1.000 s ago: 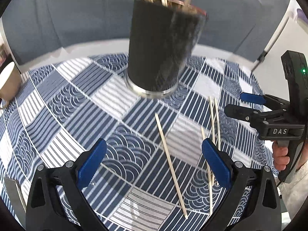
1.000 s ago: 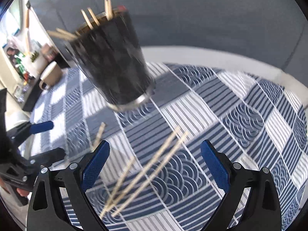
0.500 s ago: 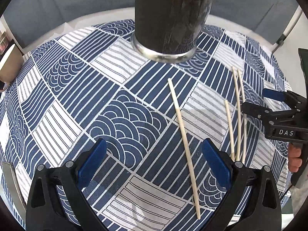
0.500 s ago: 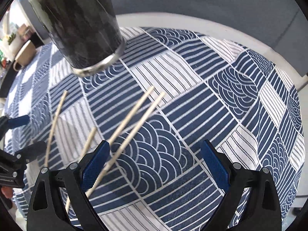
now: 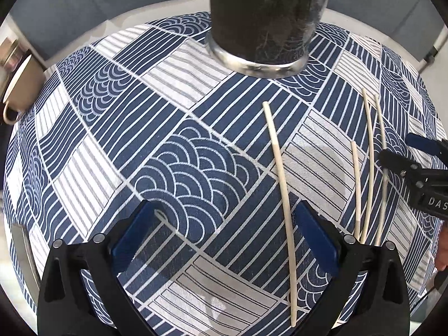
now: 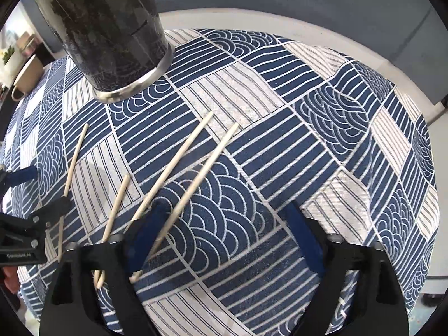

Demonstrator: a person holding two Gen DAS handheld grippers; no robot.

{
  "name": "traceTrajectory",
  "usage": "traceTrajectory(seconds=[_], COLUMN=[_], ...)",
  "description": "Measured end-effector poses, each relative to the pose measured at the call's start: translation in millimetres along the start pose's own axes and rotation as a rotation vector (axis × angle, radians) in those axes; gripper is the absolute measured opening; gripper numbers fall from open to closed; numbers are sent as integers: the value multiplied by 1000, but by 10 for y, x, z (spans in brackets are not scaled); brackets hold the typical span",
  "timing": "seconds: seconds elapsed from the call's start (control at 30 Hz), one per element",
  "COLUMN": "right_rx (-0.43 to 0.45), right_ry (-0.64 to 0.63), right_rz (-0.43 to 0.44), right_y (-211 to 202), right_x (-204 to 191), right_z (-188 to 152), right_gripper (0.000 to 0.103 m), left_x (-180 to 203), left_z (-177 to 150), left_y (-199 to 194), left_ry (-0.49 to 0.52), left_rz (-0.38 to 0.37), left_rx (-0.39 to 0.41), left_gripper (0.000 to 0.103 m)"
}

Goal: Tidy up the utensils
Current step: 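Close the right tool on a wooden stick while the left tool grasps another, then lift both held sticks and carry them above the black cup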

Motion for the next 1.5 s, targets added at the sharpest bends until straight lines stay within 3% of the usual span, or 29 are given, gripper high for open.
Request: traceTrajectory(seconds=[0.03, 0.1, 0.13, 0.17, 0.2, 0.23, 0.27, 0.47, 0.7, 0.83, 1.0, 1.5], right_rx=[-1, -8, -12, -17, -14, -15, -22, -35, 48, 110, 205, 466], right_ry=[-4, -9, -3, 6, 13, 35, 61, 224, 296, 299, 265, 141], right_rz=[2, 0, -8, -25, -53, -63, -63, -4, 48, 75, 124, 255], right_y=[-27, -84, -136, -144, -153, -166, -175, -284, -704, -1012, -1417, -2642], right_x=[17, 89, 105, 163, 239, 341, 419, 892, 1229, 1232, 1200, 704], right_z=[-3, -7, -27, -29, -27, -22, -16, 9, 183, 224, 549, 1045], right_gripper=[58, 24, 13, 4, 5, 4, 4, 4, 5, 5, 5, 5], left_x=[-12, -52, -107, -167, -246, -325, -383, -780, -1176, -1264, -1242, -1161], left_z=[-17, -53, -83, -116, -156, -199, -241, -503, -650, -485, -249, 522], left_y=[-7, -45, -91, -130, -168, -187, -198, -244, -615, -918, -1260, -2536], left_ry=[-6, -13, -28, -43, -61, -77, -90, -223, -322, -341, -344, -295], left_rz=[0, 4, 10, 13, 14, 16, 15, -16, -17, 32, 64, 81], left_rx=[-3, 2, 8, 7, 0, -13, -29, -63, -1, 61, 135, 366], left_gripper=[97, 88, 75, 55, 42, 17, 5, 5, 5, 5, 5, 5])
Point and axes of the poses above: each gripper's, at about its wrist camera, not at the fingertips, and y roughly the way its jaws point, x to its right, z to its top, the point moved 6 cm from there along y, roughly the way its jaws point, and after that the axes turned 14 degrees about y, right-handed, at the moved point
